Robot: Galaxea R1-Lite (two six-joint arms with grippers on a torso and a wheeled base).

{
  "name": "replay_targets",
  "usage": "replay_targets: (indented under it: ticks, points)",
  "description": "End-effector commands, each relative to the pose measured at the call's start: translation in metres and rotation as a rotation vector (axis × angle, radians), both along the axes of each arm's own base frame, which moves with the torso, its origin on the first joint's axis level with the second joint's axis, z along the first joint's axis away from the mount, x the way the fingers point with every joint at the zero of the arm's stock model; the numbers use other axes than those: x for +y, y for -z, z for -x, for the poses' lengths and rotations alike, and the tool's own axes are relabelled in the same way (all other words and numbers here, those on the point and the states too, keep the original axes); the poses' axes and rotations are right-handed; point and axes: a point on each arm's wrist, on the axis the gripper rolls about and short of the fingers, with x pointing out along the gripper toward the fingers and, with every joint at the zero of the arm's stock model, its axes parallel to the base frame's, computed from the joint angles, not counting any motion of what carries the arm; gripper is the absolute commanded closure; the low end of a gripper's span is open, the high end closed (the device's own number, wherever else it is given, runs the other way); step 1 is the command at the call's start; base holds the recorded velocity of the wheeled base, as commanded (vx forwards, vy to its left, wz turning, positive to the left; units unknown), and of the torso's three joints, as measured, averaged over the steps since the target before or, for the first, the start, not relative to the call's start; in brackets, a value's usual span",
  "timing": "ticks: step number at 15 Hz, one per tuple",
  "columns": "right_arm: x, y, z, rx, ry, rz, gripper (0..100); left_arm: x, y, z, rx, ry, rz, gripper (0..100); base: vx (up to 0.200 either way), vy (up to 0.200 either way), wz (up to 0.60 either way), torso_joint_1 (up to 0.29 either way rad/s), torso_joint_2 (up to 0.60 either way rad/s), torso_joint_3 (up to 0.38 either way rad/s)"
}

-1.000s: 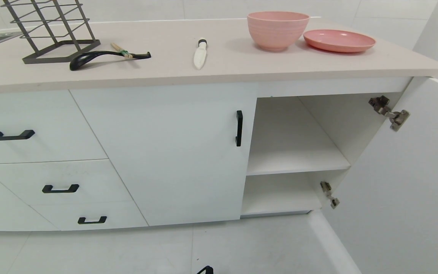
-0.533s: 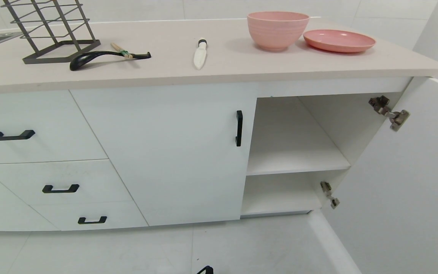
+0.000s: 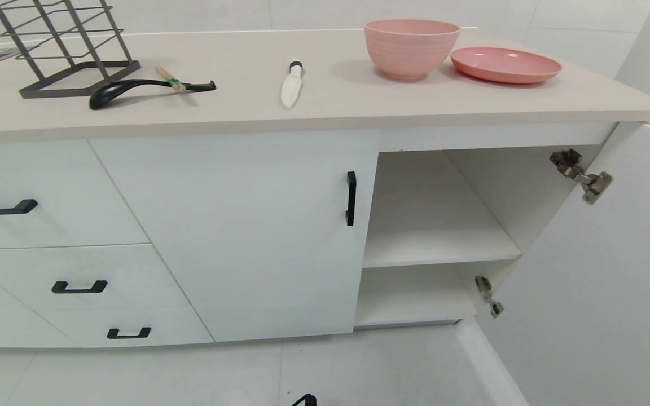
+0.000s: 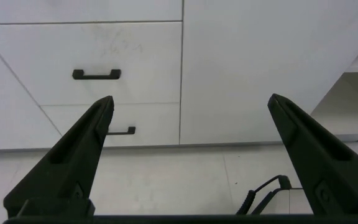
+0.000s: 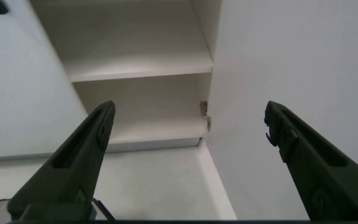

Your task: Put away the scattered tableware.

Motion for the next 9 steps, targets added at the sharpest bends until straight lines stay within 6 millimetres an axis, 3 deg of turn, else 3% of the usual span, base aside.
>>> replay_targets:
  ticks: [1,7,9]
  points:
    - [0.0,-0.0001,-0.0003,0.003,0.001,0.0,0,0.0,-0.0002,-0.0003,0.003,-0.001,0.0,0,0.0,0.0,0.0,0.0,0.0,0.0]
    - [0.0,-0.0001,-0.0003,0.003,-0.001,0.002,0,0.0,-0.0002,-0.0003,0.003,-0.001,0.003,0,0.0,0.0,0.0,0.0,0.0,0.0]
    - [0.0,-0.0001,-0.0003,0.003,0.001,0.002,0,0.0,-0.0002,-0.0003,0.003,-0.001,0.003,0,0.2,0.0,0.0,0.002,0.0,0.005]
